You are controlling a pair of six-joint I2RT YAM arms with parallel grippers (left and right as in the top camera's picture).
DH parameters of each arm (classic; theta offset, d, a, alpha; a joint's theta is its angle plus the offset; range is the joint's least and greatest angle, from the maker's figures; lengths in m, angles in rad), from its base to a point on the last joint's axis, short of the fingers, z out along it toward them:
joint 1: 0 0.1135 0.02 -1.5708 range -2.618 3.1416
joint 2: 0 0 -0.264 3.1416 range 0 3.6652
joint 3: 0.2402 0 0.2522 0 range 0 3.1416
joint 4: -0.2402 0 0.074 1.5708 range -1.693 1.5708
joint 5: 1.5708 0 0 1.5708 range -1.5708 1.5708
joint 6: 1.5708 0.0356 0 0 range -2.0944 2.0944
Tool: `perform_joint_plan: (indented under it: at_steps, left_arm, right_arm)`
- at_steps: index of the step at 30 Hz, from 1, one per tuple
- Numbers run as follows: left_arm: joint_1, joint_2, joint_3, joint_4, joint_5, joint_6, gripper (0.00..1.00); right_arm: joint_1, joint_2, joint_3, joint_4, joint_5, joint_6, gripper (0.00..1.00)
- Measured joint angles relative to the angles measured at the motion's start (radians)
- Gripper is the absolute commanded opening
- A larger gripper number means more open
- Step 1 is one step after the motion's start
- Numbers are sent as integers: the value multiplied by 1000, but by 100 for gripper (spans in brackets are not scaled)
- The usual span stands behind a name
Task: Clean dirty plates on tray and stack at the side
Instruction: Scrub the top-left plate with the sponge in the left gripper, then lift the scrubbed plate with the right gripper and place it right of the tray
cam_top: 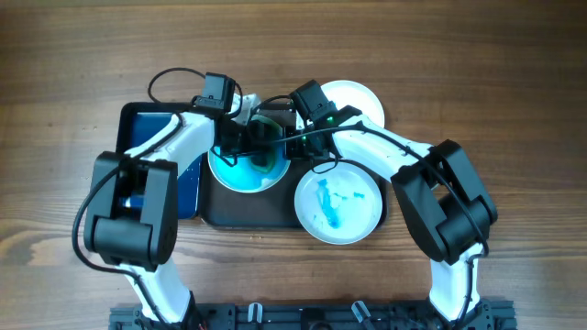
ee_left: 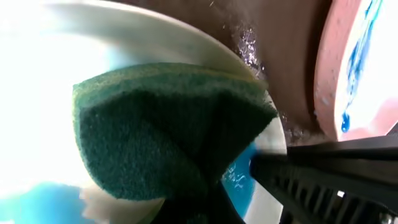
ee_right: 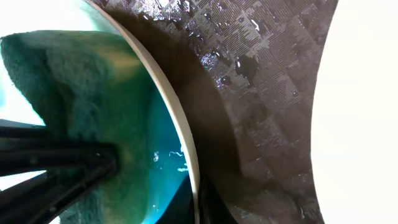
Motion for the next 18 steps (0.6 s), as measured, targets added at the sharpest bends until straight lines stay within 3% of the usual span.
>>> perform_joint_plan:
  at_steps: [4,9,12,15,18]
  left_arm:
    - [-10,0,45,-84,-98,-62,4]
    - [96,-27,312,-396,-318,-153,4]
    - [206,-72,461,-558,-365,-174,4]
    - [288,-90,486,-628,-377,-177,4]
    - [323,-90,486,-650,-384,-177,4]
  right_arm:
    - [0,0,0,-1,0,0,4]
    - [0,0,3,-12,-3,-1,4]
    - [0,0,8,-29,-4,-5,4]
    - [8,-8,14,-64,26,-27,5]
    - [56,-108,14,-150,202,-69,4]
